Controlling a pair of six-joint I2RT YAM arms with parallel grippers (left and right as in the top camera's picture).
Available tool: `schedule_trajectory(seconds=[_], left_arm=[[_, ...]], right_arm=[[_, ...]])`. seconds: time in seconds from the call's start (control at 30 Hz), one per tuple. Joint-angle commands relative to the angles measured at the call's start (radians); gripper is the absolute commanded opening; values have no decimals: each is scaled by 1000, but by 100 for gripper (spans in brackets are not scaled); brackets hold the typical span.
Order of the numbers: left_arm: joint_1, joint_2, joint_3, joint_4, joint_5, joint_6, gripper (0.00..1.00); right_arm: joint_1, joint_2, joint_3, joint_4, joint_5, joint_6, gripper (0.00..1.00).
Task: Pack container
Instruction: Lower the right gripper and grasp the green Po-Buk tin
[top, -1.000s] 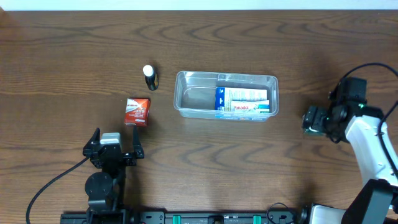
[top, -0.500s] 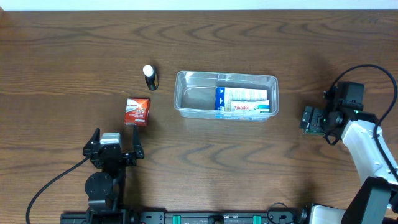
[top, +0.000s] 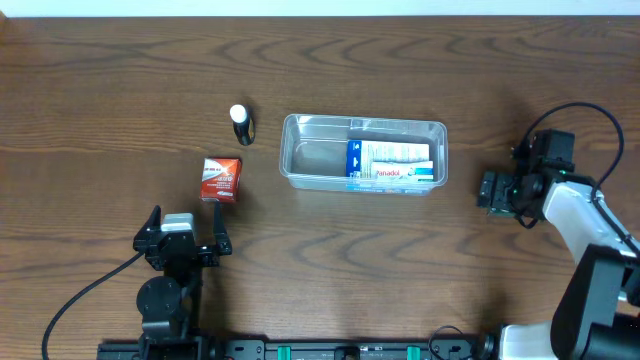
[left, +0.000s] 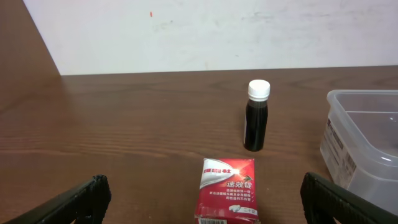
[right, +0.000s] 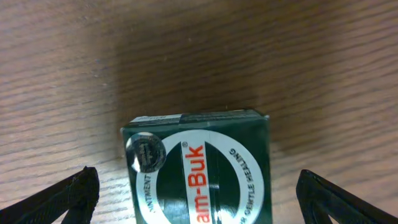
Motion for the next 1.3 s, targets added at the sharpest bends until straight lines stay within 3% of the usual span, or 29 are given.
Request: schedule_trajectory(seconds=[0.0,0.2,0.33,0.6,0.87,1.27], left_arm=[[-2,-6,-31,-14,6,10,98],[-2,-6,-31,-14,6,10,98],[-2,-6,-31,-14,6,10,98],[-2,-6,-31,-14,6,10,98],[-2,-6,-31,-14,6,10,98],[-2,-6,-31,-14,6,10,98]], right_arm=[[-15,22,-5,11,-5,-21,95],[-15,26,-5,11,-4,-21,67],[-15,26,-5,11,-1,-21,63],[-15,26,-7,16,22,-21,73],[-15,26,-21,43,22,-20,68],[-15,26,-64,99,22,-8,70]])
